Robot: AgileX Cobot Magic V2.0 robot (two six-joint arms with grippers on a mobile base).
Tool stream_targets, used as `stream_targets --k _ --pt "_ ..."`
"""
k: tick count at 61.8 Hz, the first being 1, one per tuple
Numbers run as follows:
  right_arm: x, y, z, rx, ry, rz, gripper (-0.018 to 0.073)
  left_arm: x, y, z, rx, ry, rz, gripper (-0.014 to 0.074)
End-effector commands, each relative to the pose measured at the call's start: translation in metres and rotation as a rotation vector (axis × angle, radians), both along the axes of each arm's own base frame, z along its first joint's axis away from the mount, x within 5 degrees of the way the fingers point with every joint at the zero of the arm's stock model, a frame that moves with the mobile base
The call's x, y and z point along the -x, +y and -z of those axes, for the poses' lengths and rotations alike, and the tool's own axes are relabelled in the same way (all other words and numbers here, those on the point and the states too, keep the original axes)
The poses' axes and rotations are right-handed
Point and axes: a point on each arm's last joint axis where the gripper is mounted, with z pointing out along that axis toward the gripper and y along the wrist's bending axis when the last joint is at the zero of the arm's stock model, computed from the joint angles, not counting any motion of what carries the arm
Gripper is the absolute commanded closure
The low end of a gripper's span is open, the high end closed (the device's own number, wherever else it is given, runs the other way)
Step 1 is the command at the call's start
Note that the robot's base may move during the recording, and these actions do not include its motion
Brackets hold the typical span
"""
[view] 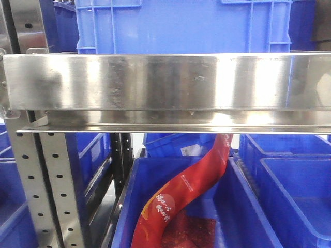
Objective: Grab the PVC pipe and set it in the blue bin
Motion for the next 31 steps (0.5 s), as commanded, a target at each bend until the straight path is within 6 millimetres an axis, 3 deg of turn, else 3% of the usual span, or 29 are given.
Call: stream_targets --k 1,31 --pt "0.001 -0.0003 -0.0017 0.008 -0.023 0.008 0.0727 0.0006 -0.0006 -0.0029 0.003 -0.027 0.008 0.0707" --pt "0.001 -0.0003 -0.0017 0.008 -0.023 0.008 0.0727 0.0006 -0.0006 -0.0029 0.003 -0.027 0.008 0.0707"
